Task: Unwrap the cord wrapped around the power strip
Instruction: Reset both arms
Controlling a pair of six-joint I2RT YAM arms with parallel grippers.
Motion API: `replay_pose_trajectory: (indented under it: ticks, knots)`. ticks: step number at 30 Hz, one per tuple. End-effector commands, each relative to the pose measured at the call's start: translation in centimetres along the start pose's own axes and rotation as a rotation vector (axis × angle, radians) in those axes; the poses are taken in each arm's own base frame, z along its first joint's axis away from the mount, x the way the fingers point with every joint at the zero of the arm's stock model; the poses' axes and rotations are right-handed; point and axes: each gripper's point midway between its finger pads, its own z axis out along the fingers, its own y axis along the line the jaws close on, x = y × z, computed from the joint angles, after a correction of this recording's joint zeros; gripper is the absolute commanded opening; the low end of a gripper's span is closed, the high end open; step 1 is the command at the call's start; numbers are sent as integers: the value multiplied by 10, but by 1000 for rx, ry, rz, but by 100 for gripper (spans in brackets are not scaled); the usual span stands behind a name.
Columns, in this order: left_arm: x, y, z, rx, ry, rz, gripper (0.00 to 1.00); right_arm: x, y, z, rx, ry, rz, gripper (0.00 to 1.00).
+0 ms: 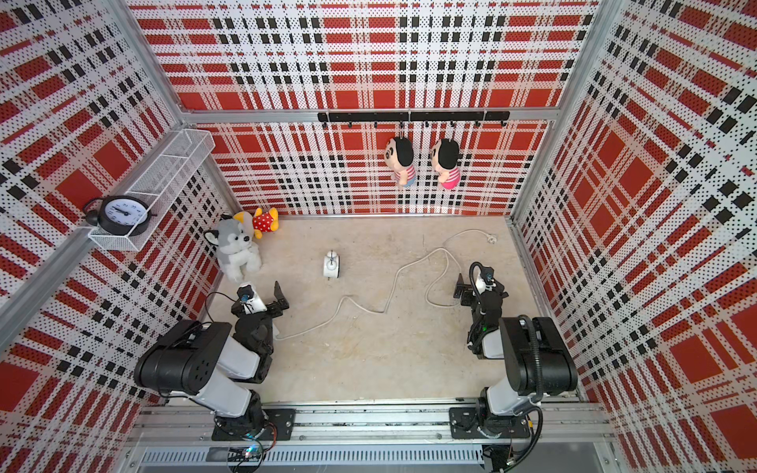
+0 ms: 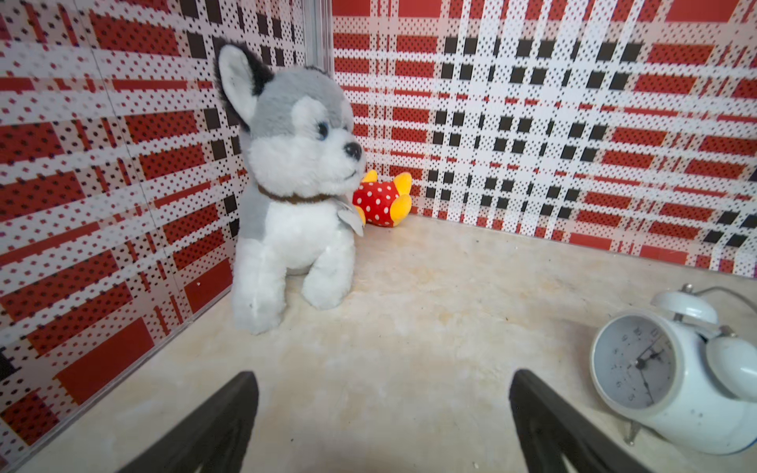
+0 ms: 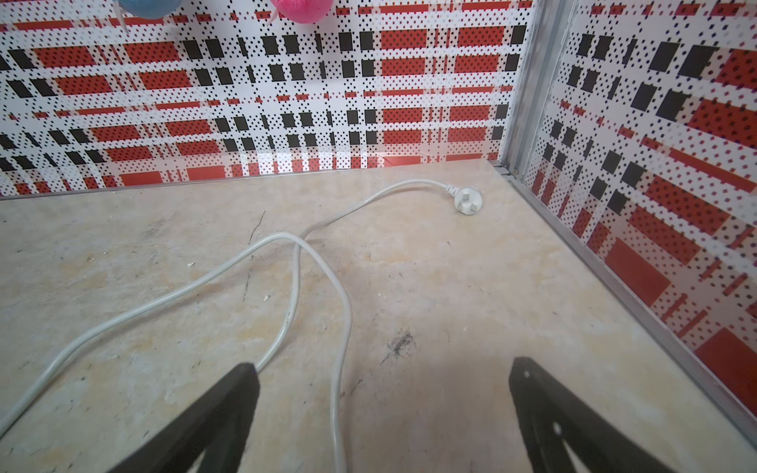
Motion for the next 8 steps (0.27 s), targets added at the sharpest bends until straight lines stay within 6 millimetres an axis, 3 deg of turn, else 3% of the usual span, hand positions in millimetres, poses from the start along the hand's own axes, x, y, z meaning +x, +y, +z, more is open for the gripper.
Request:
replay_pose_trajectory:
  ticks: [1, 8]
  knots:
    - [-28, -1, 8, 7, -103, -42, 98, -8, 5, 7, 7, -20, -40, 100]
    - [-26, 5, 15, -21, -87, -63, 98, -10, 5, 4, 7, -31, -43, 100]
